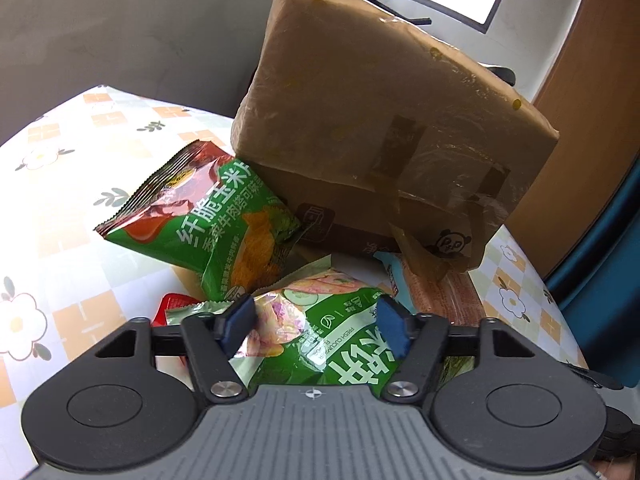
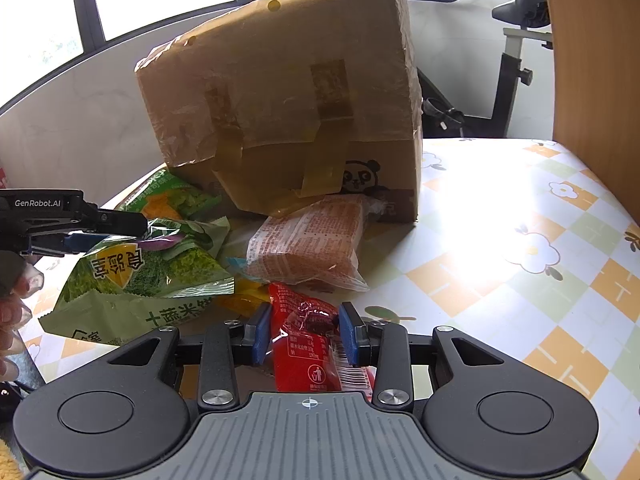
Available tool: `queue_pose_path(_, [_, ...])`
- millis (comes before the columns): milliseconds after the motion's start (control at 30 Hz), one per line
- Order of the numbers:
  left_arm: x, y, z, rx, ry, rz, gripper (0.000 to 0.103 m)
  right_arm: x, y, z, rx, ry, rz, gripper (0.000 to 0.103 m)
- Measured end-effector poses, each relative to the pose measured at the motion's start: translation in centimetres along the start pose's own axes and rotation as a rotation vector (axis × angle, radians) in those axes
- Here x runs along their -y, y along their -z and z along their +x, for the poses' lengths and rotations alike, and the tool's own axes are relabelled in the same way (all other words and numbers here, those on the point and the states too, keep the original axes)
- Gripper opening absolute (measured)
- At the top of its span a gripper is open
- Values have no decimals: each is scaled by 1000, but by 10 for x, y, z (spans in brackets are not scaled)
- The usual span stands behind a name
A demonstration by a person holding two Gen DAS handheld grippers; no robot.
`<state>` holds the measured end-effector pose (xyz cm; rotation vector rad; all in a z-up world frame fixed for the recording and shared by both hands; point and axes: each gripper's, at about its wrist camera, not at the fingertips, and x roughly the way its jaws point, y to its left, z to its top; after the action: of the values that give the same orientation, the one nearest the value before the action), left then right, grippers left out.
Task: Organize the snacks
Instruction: 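Lift the green bag with the left tool while the right tool holds the red packet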
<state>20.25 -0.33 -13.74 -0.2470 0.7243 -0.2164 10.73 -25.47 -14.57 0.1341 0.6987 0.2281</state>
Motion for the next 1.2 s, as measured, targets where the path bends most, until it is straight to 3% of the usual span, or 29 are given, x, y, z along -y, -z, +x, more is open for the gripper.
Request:
queue_pose_path(167, [-5,-1,-2,-8,18,-18,59,0,0,-2,6,0,-2,33])
queue_pose_path(333, [-19,-3,-3,-64,21,-114,83,2,0,-3,10,-1,4,33])
queue_pose_path(533, [-44,-2,-9,-95,81,-295,95,2,0,-1,4,-4,8,33])
queue_pose_path(733, [-35,0,-8,-132,145,-350,97,0,0,-1,4,-8,1,33])
queue_pose_path(1000, [-47,8,13,-198,55,-468,99,2,0,0,0,-13,5,33])
queue_pose_path(1067, [-46,10,24,-229,66,-479,100,2,0,0,0,-14,2,33])
queue_pose_path(1200, [-34,8,35,-214,86,-437,101,3,1,0,-4,-16,1,33])
